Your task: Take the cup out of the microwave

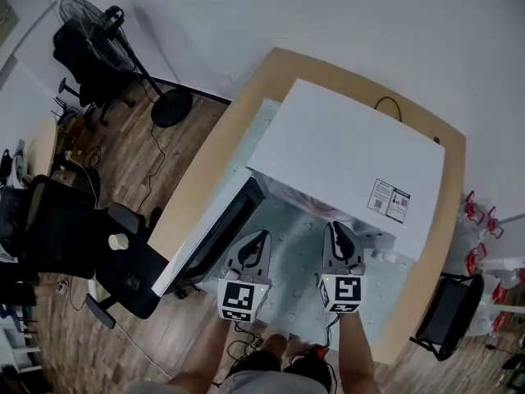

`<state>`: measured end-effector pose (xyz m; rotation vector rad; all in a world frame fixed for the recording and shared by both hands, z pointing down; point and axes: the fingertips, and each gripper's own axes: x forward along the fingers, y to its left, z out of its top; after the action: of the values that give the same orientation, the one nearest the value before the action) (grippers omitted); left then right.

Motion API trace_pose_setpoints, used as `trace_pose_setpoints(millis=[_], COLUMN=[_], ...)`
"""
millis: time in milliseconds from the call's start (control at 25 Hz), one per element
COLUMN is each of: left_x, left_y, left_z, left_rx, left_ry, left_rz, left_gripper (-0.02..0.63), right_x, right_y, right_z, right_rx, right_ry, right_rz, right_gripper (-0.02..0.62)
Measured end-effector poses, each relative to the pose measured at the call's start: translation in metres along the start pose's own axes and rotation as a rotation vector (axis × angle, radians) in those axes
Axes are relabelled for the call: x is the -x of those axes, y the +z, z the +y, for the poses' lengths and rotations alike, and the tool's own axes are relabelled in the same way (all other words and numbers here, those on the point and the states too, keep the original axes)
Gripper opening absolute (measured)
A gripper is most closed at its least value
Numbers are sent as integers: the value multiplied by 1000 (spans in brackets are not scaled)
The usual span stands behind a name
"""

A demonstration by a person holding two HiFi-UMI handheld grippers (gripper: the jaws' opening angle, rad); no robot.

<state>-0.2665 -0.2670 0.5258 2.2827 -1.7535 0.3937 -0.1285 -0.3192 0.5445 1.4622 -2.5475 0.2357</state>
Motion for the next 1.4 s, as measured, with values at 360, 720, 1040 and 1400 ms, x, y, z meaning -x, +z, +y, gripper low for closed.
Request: trace_pose_setpoints(millis=[360, 720, 1040, 1400], left_x=[-10, -13, -13, -10], left_y=[-6, -12, -16, -15], left_z=[5, 9, 12, 14], left_rx=[3, 10, 7, 13], left_ry=[-8, -14, -7, 4], left_rz=[15, 33, 38, 31], left_gripper=[23, 23, 23, 23], right_x=[-38, -66, -73, -71], right_y=[-13, -23, -23, -21], right_z=[-3, -18, -19, -18], right_rx=[-14, -17, -16, -9], right_ry=[8, -39, -43, -31], right_rz=[35, 68, 61, 51], right_gripper=[303, 360, 358, 335])
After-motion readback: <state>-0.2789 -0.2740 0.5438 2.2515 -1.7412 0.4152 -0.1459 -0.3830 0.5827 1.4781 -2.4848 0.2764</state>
